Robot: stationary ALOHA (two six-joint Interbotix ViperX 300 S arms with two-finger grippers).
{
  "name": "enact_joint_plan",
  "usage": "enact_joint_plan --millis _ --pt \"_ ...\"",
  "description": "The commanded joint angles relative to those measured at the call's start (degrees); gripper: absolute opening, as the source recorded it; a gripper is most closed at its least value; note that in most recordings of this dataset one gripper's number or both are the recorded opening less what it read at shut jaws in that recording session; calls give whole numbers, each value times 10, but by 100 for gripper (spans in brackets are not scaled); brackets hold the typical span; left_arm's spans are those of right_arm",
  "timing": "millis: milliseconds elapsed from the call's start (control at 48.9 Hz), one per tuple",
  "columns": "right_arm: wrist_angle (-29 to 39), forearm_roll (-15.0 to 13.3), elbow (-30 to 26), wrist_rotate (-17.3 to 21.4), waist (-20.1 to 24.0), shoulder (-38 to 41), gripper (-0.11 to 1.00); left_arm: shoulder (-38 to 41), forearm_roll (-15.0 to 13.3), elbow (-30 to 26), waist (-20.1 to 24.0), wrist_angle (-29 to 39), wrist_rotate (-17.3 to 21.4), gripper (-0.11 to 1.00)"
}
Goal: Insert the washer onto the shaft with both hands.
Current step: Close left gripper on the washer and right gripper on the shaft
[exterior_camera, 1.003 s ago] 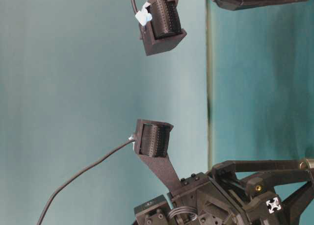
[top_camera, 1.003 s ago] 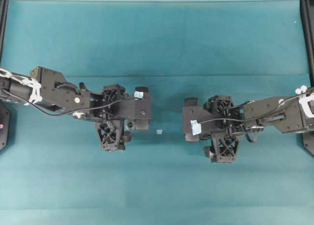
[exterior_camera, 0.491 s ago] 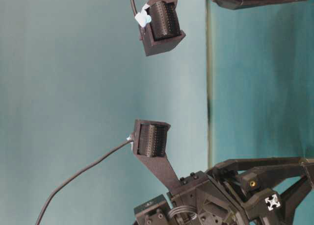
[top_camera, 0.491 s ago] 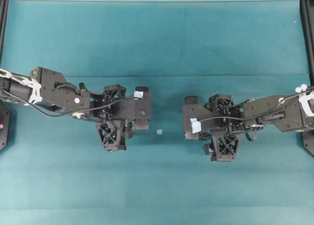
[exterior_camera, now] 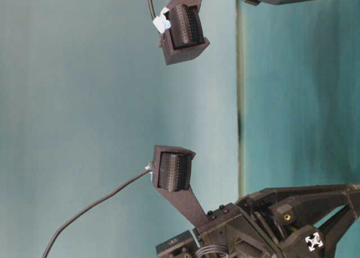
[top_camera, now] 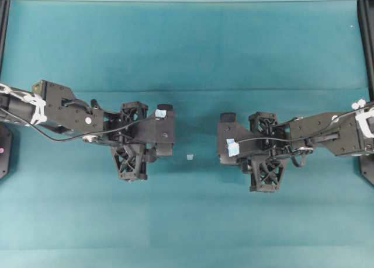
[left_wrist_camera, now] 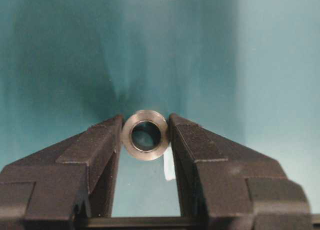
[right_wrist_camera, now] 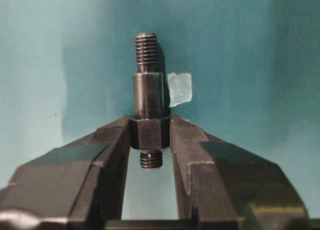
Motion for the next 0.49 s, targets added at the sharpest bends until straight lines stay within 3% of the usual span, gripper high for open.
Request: enact_joint_plan --millis 0,471 --pt "3 -4 0 -7 -7 0 1 -6 1 -6 1 -1 2 37" --pt "3 -4 0 -7 -7 1 1 -6 1 -8 1 -6 15 37"
